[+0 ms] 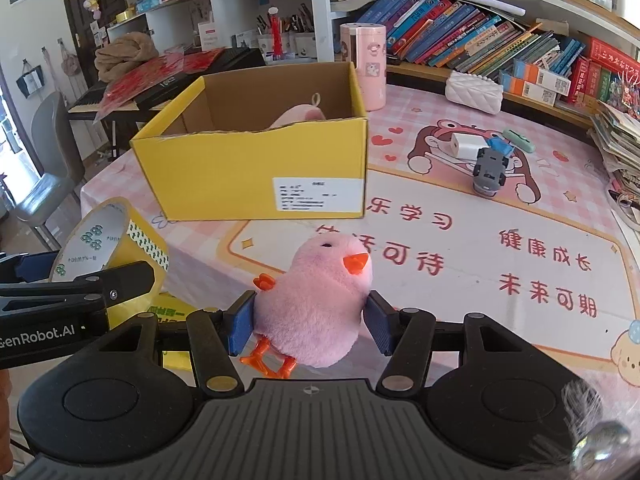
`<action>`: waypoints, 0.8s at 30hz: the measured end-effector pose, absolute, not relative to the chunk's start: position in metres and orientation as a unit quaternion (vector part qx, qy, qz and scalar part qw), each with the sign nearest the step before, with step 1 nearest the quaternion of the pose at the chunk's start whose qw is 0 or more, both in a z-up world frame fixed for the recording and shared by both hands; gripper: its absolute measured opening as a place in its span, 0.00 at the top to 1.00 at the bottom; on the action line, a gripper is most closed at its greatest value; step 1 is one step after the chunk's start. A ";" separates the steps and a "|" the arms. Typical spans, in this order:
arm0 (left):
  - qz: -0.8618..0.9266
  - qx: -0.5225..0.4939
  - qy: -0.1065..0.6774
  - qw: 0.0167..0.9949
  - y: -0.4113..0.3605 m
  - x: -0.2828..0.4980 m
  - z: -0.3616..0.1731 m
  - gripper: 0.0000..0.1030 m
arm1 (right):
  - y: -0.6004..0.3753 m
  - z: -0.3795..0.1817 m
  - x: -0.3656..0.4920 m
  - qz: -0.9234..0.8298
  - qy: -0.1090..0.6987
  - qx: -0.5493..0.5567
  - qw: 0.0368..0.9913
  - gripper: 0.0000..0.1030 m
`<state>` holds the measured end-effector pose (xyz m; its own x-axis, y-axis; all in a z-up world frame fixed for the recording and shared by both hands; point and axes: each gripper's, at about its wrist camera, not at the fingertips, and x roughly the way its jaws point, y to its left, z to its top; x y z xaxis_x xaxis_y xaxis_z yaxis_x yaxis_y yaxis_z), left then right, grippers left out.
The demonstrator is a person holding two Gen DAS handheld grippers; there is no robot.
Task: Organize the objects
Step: 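Lift and carry the tape roll and pink chick with both tools to the yellow box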
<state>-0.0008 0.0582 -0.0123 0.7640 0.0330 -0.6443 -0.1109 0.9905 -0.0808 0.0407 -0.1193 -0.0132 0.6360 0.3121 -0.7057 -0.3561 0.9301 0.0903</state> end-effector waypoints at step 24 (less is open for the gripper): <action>0.053 -0.030 0.239 0.969 0.077 0.081 0.044 0.19 | -0.098 0.051 0.111 0.186 0.251 -0.046 0.949 0.46</action>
<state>0.0814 0.0772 0.0437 0.8803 0.0875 -0.4663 -0.1165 0.9926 -0.0336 0.1113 -0.0985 0.0513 0.8046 0.3306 -0.4933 -0.3771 0.9262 0.0056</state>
